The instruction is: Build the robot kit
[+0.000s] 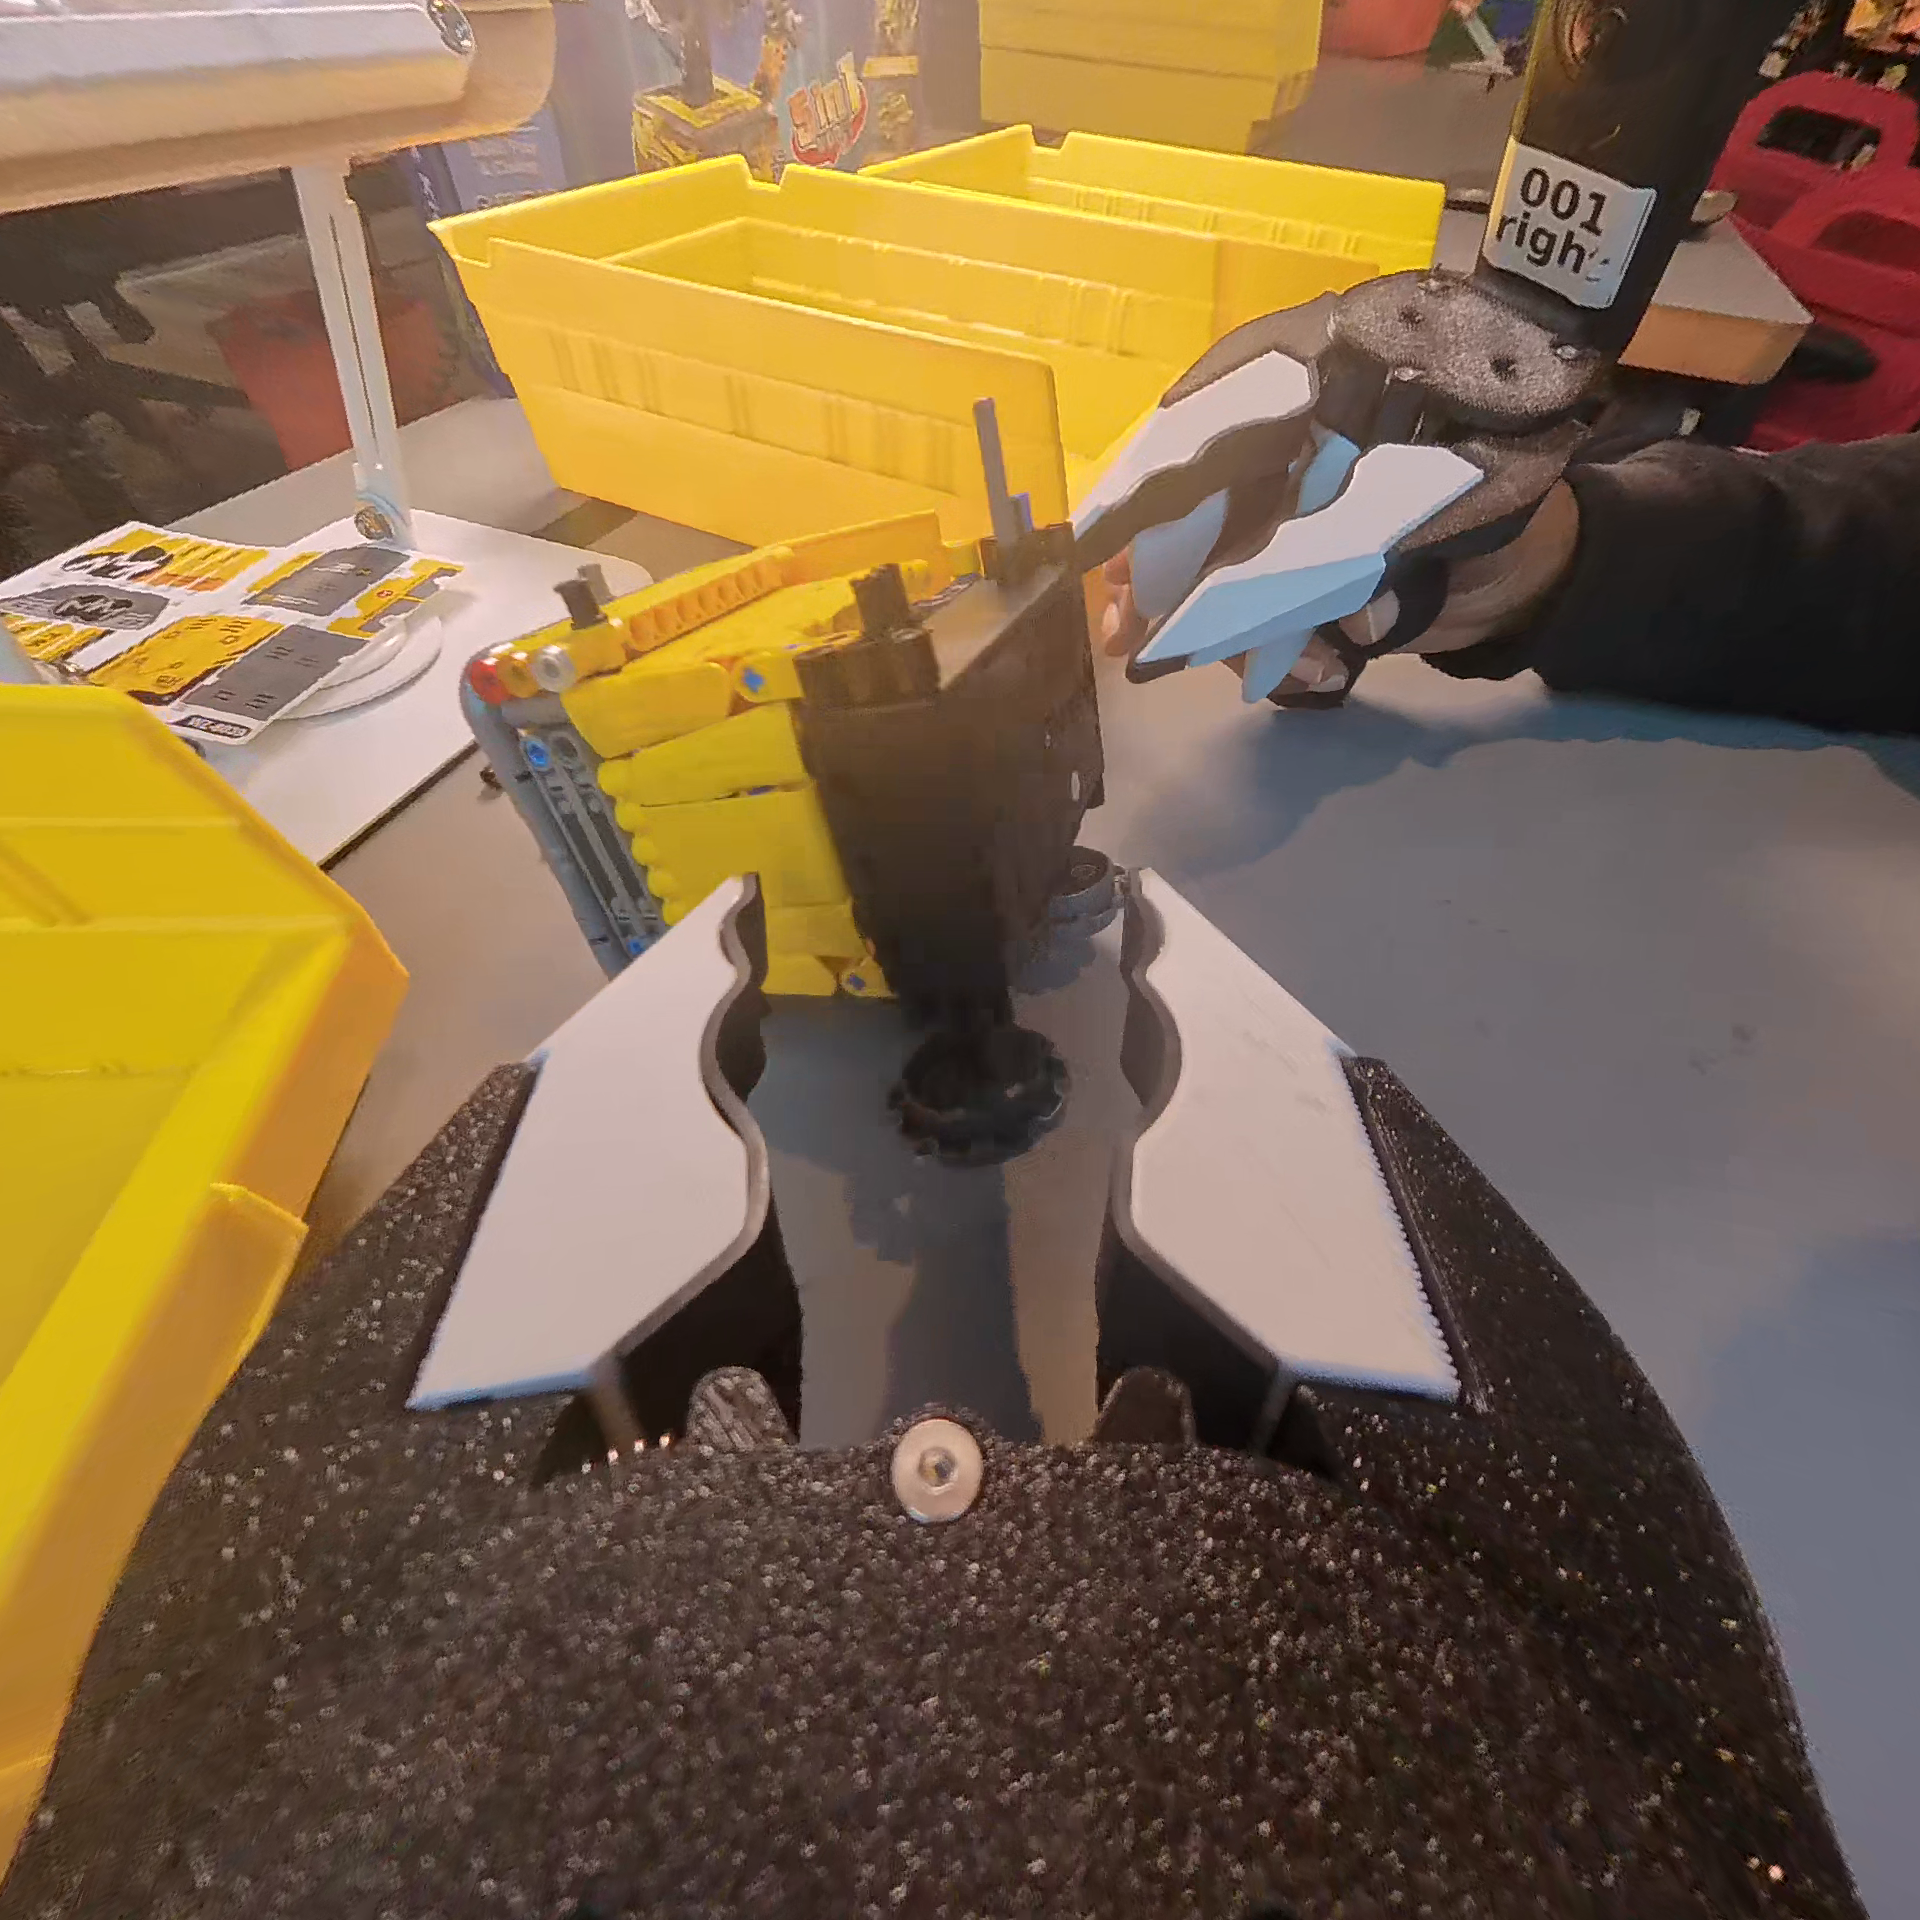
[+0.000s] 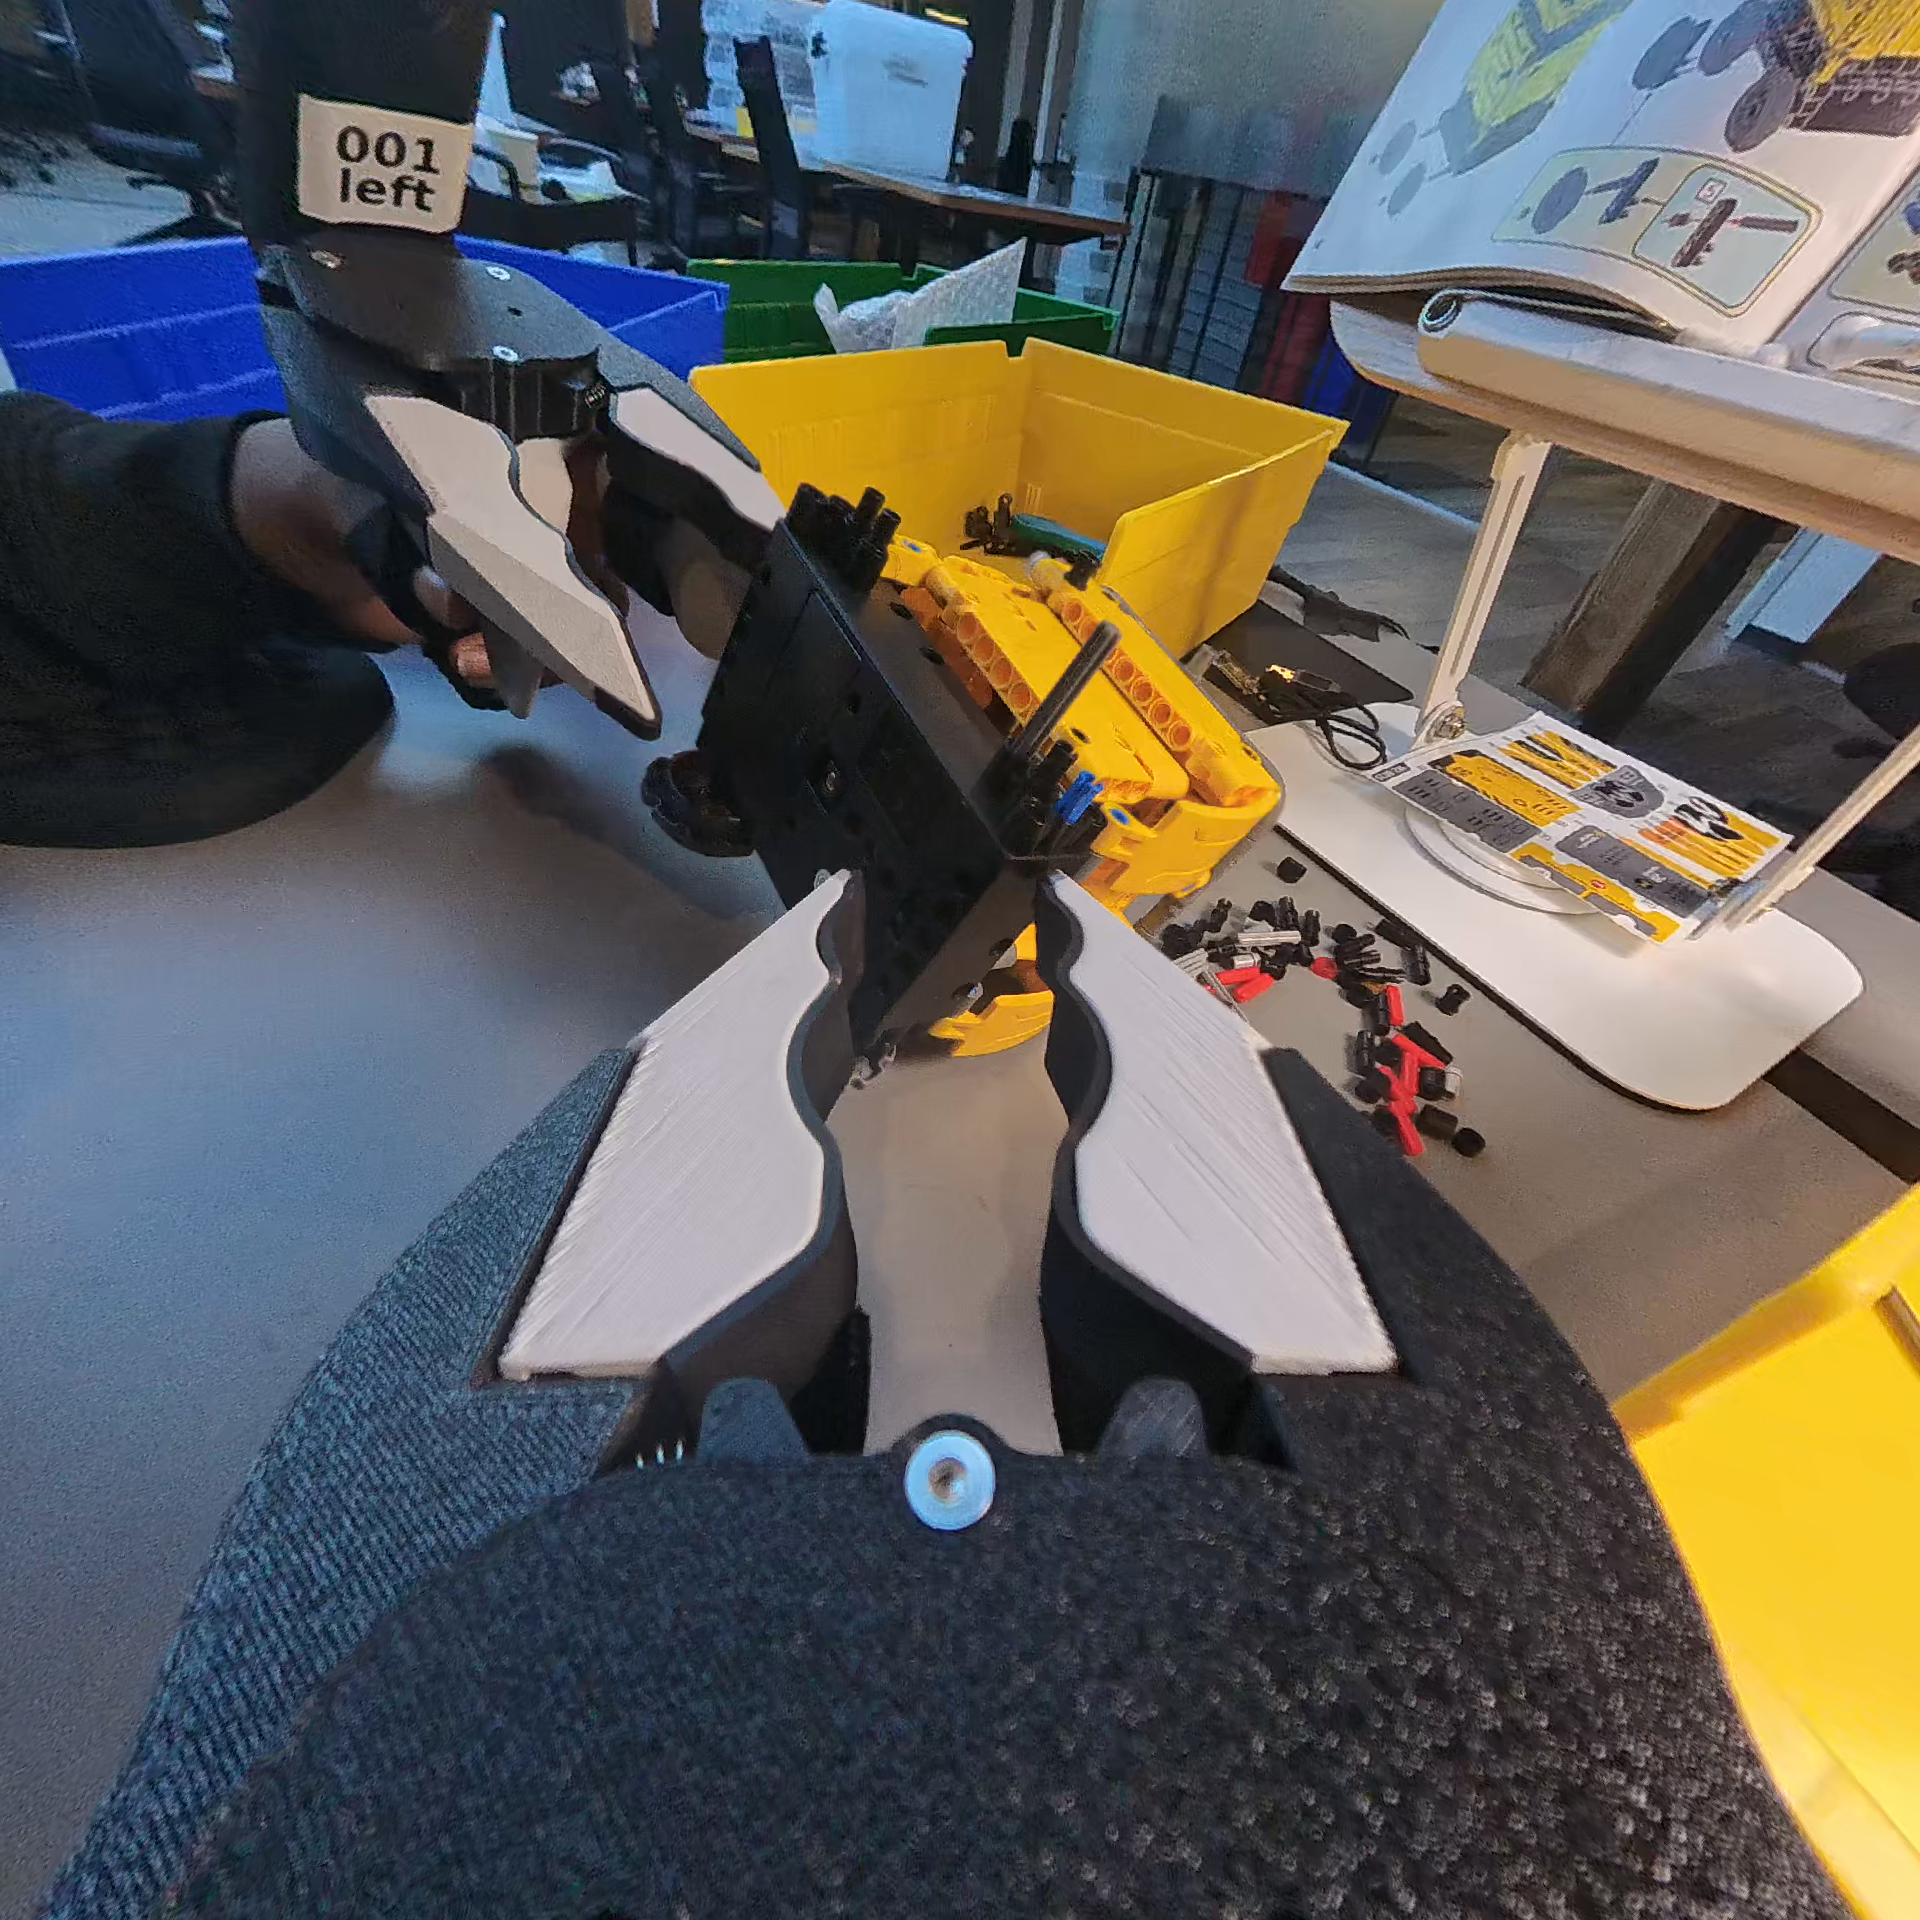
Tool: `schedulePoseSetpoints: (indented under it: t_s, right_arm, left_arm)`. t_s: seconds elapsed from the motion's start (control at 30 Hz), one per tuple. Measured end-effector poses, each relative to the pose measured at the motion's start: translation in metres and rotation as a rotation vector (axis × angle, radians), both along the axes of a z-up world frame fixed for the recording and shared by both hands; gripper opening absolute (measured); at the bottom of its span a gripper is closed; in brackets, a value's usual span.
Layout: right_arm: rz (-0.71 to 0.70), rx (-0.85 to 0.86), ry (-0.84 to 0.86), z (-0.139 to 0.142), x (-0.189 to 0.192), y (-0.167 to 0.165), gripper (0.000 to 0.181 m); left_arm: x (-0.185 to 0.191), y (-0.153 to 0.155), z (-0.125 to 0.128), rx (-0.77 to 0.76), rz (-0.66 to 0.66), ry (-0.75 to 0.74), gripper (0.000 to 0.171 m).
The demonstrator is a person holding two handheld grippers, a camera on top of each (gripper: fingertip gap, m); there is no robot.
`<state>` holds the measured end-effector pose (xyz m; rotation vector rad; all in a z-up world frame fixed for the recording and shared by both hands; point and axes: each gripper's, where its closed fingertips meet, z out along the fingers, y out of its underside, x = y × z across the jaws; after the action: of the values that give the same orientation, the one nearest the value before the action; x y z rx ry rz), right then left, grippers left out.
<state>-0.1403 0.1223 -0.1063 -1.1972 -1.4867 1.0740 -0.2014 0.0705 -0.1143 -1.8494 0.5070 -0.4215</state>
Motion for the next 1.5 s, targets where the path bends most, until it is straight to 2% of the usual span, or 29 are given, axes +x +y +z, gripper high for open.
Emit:
schedulePoseSetpoints:
  t_s: [0.13,0.23,0.4,0.43,0.6,0.7,0.83,0.97,1.07,1.17,1.23,1.33,1.4,1.5]
  right_arm:
    - [0.005,0.001,0.000,0.000,0.000,-0.001,0.033]
    - [-0.009,0.000,0.007,0.001,0.000,0.002,0.033]
    - [-0.001,-0.006,0.012,0.002,0.002,0.003,0.032]
    - [0.002,0.000,0.015,0.003,0.002,0.002,0.032]
    - [0.013,0.018,0.038,0.006,0.003,0.000,0.031]
    - [0.015,0.013,0.045,0.007,0.003,0.000,0.031]
    - [0.010,-0.002,0.049,0.008,0.004,0.003,0.031]
    - [-0.004,0.006,0.073,0.018,0.006,0.006,0.031]
    - [-0.036,-0.021,0.134,0.042,0.007,0.012,0.030]
    - [-0.125,0.065,0.199,0.085,0.006,0.036,0.020]
    - [-0.238,0.128,0.214,0.122,0.001,0.068,0.013]
    - [-0.341,0.095,0.276,0.173,-0.012,0.116,0.006]
    - [-0.415,0.115,0.289,0.191,-0.027,0.157,0.004]
    - [-0.479,0.095,0.263,0.192,-0.056,0.209,0.003]
  left_arm:
    - [0.005,0.002,0.000,0.013,-0.002,0.003,0.057]
    - [0.004,0.000,-0.001,0.009,-0.003,0.013,0.043]
    - [0.008,-0.008,-0.001,-0.003,-0.059,0.031,0.027]
    - [0.008,-0.009,0.000,0.002,-0.063,0.026,0.028]
    - [0.007,-0.011,0.013,0.049,-0.070,-0.036,0.055]
    - [0.006,-0.009,0.013,0.056,-0.051,-0.026,0.055]
    - [0.006,-0.012,0.011,0.032,-0.069,-0.017,0.036]
    - [0.002,-0.010,0.015,0.058,-0.044,-0.020,0.042]
    - [0.000,-0.006,0.013,0.059,-0.016,-0.011,0.050]
    - [0.002,-0.004,0.000,0.020,-0.008,0.045,0.048]
    - [0.005,-0.004,-0.003,0.017,-0.022,0.051,0.047]
    - [0.003,-0.002,0.004,0.051,-0.003,0.030,0.048]
    - [-0.004,0.001,0.014,0.109,0.046,0.008,0.051]
    - [-0.017,0.006,0.026,0.202,0.140,0.022,0.059]
